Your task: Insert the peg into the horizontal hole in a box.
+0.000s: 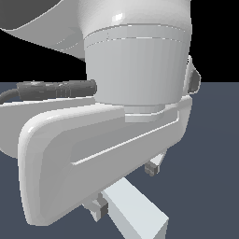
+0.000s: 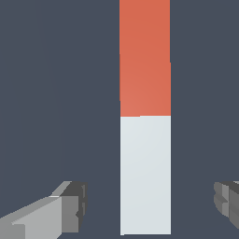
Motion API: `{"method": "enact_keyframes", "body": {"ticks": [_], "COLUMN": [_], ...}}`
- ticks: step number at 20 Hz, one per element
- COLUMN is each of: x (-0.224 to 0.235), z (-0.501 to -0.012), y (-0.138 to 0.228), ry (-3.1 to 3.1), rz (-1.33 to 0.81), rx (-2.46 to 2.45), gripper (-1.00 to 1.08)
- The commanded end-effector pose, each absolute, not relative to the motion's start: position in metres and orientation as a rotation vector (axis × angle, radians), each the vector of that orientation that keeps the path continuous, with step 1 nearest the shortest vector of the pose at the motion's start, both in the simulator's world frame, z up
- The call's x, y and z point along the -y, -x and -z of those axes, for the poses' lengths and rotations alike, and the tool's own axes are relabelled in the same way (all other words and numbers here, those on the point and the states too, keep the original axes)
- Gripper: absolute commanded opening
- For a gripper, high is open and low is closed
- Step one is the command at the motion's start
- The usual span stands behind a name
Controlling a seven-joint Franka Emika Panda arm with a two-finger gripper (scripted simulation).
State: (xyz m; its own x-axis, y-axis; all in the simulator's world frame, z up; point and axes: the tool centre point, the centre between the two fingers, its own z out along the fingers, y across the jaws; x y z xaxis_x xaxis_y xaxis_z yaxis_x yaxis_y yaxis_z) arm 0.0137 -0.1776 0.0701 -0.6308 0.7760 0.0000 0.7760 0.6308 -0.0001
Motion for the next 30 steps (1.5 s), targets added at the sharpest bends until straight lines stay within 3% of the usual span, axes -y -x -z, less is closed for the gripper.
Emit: {"method": "enact_keyframes", "body": {"ticks": [1, 16, 17, 30], "x": [0.178, 0.177, 0.177, 0.174], "z": [-0.067, -0.02, -0.02, -0.021], "y": [-0.014, -0.015, -0.015, -0.015], "ry": [1.349, 1.342, 1.342, 1.346], "rz": [0.0, 0.0, 0.0, 0.0], "rx": [2.837, 2.84, 2.84, 2.838], "gripper": [1.0, 1.0, -1.0, -1.0]}}
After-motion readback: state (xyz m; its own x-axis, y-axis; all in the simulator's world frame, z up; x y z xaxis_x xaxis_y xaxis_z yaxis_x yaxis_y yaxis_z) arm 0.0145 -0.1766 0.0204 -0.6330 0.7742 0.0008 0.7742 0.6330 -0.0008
